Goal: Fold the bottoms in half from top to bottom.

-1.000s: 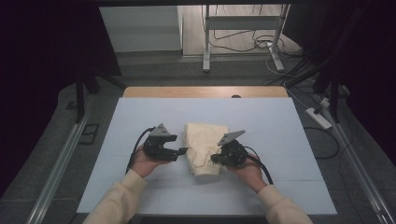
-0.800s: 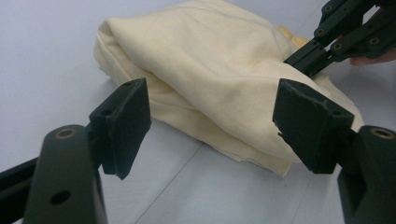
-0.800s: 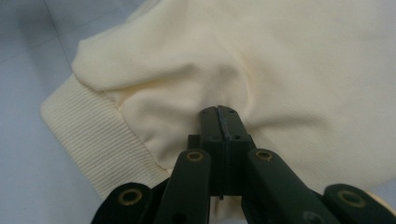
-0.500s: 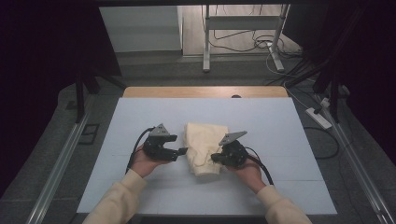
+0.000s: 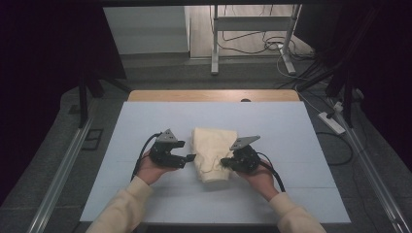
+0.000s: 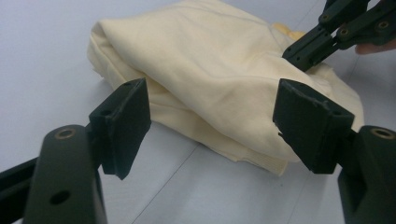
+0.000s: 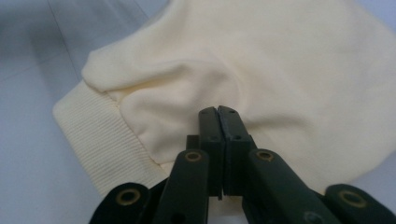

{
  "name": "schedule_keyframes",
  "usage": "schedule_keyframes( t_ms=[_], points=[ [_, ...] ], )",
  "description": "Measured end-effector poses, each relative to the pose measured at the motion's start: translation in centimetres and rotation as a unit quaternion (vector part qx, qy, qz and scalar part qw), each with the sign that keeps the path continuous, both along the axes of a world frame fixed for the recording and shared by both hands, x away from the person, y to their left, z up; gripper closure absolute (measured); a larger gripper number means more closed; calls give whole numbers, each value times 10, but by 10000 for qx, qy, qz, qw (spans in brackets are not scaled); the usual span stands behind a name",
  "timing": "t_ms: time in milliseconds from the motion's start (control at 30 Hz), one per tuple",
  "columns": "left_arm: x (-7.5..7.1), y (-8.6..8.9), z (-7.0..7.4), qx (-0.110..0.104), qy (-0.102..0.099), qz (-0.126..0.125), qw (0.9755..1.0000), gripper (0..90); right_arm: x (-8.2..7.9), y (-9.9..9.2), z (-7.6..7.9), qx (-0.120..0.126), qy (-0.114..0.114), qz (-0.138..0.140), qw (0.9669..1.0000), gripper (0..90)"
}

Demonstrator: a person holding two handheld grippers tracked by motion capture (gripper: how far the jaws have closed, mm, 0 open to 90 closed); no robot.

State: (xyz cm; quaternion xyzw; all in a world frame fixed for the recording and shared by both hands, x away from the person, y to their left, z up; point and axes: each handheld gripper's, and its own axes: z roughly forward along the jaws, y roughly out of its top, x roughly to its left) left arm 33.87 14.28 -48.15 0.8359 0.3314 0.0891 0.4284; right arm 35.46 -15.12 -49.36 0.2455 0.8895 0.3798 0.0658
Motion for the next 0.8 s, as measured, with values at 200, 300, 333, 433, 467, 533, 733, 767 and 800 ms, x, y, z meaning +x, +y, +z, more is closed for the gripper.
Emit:
schedule_keyframes(
  t_ms=[200, 300, 333, 433, 467, 533, 733, 767, 800],
  points=[
    [-4, -1, 1, 64, -44, -42, 10000, 274, -1, -12, 11, 157, -120, -179, 9996, 801],
    [-5, 0, 2, 48, -62, -37, 10000, 270, -1, -20, 16, 239, -159, -347, 9990, 661],
    [-6, 0, 2, 39, -59, -35, 10000, 269, -2, -23, 17, 262, -174, -413, 9987, 622],
    [-8, 1, 1, 43, -37, -30, 10000, 267, -3, -33, 20, 324, -208, -578, 9976, 540],
    [-9, 2, 0, 43, -21, -22, 10000, 266, -3, -36, 21, 354, -187, -597, 9974, 513],
    [-11, 4, 0, 49, -15, -12, 10000, 265, -5, -43, 22, 383, -236, -651, 9969, 487],
    [-18, 13, -1, 34, -33, 31, 10000, 263, -10, -63, 20, 400, -318, -823, 9953, 431],
    [-20, 14, -1, 39, -37, 40, 10000, 263, -11, -66, 20, 382, -339, -835, 9952, 423],
    [-21, 16, -1, 35, -41, 53, 10000, 263, -13, -69, 20, 364, -375, -871, 9948, 412]
  ],
)
